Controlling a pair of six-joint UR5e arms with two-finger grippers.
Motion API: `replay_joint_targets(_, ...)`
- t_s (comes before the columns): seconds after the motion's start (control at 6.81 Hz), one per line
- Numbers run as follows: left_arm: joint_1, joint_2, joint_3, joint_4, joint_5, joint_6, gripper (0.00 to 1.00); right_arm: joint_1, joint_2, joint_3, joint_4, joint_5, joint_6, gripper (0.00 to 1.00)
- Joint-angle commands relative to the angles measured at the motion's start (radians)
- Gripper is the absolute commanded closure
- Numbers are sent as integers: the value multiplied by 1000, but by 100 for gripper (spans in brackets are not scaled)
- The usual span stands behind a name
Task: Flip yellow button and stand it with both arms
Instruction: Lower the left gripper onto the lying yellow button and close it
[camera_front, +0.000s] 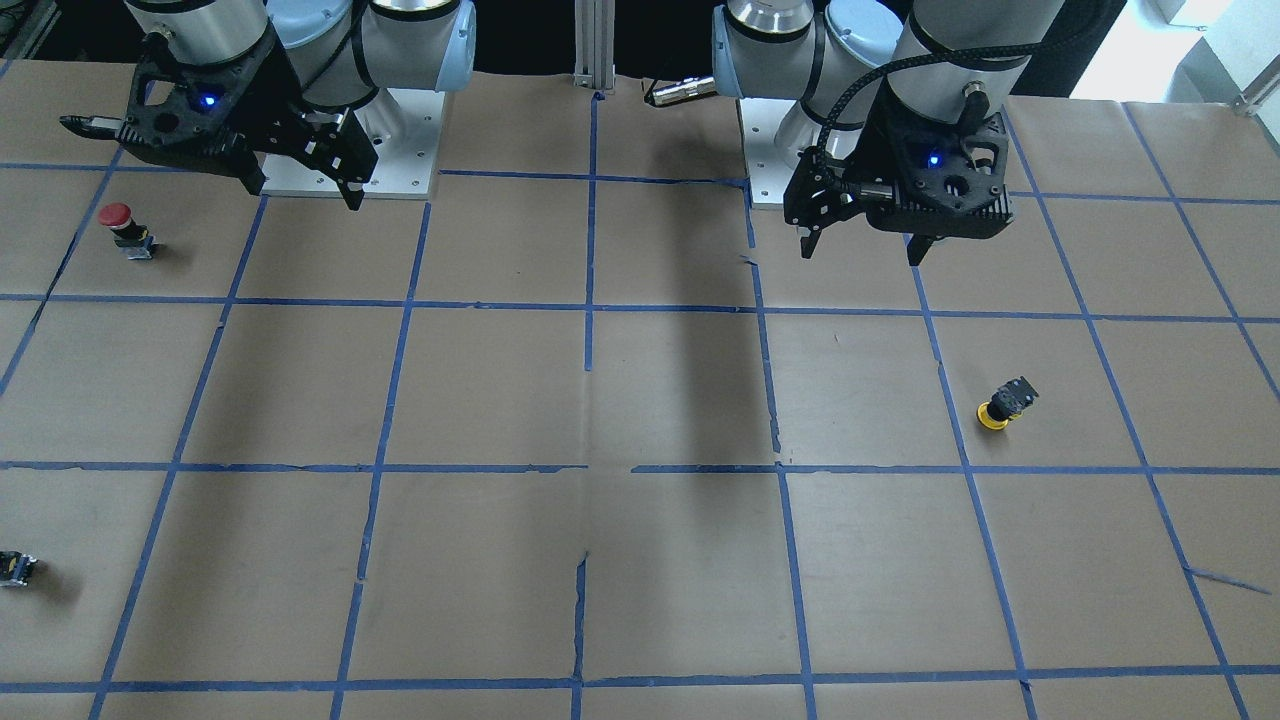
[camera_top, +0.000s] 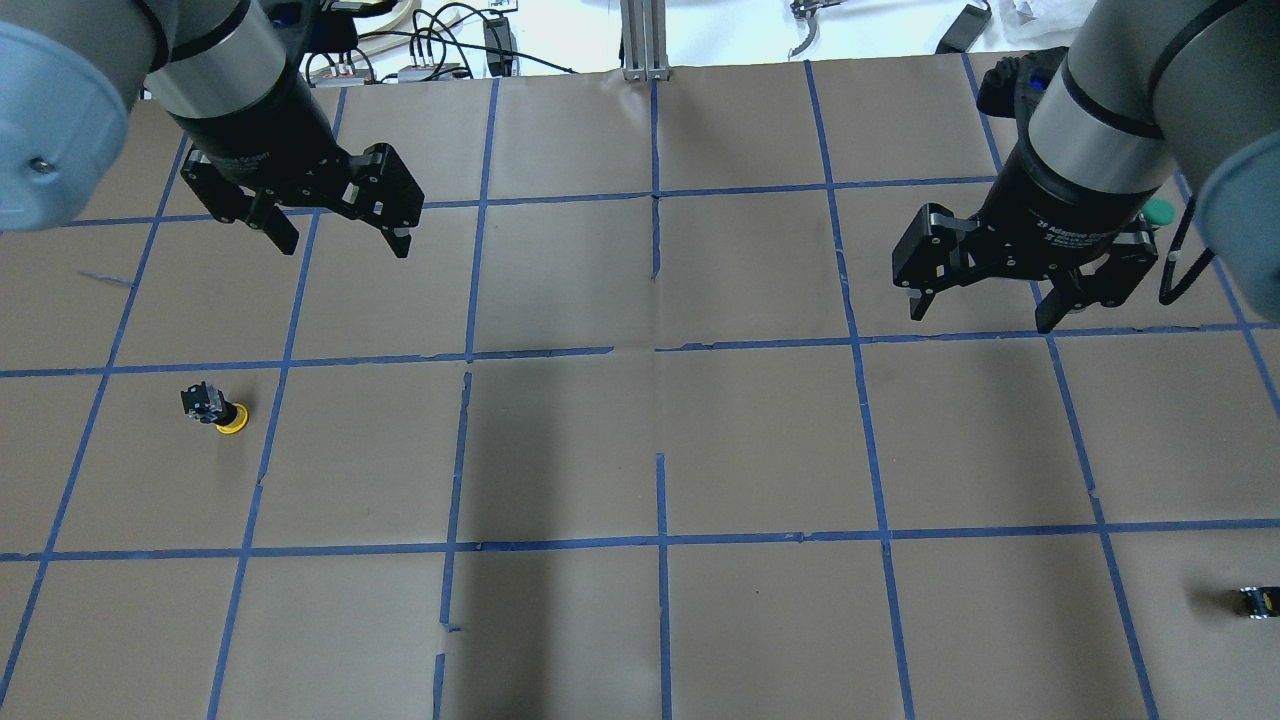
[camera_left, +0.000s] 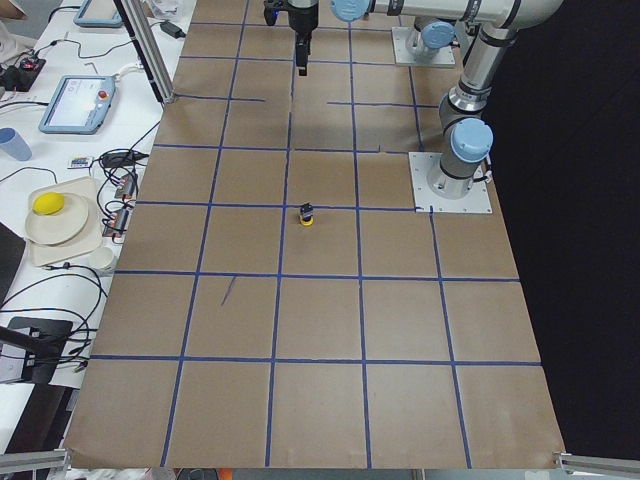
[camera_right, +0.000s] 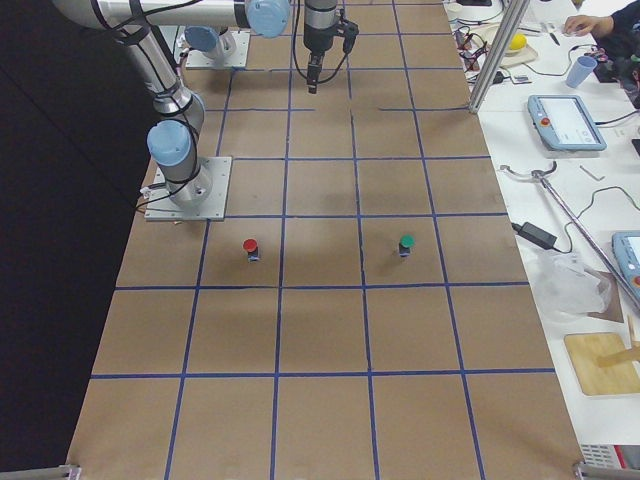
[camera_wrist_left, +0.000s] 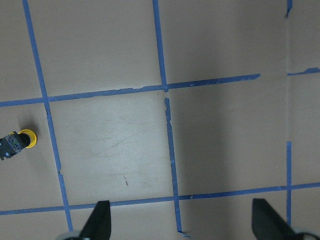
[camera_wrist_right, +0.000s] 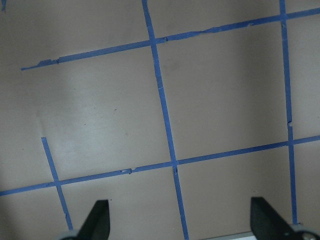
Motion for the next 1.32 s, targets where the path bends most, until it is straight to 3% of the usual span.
replay_joint_targets(0.0, 8, 0, 3, 0, -1, 5, 0, 0, -1, -1, 1, 0, 1, 0)
replay_joint_targets(0.29, 72, 3, -26, -11, 8, 7, 0, 0, 0, -1, 1, -2, -2, 0)
replay_joint_targets(0.59, 309, -28, -113, 29, 6, 110, 0, 0, 0, -1, 1, 0, -1, 0)
replay_joint_targets(0.88, 507, -114, -187, 122, 8, 190, 0, 0, 0, -1, -1, 0, -2, 0)
replay_joint_targets(1.17, 563, -249, -264, 349, 9, 278, 4, 0, -1, -1, -1, 0, -7, 0)
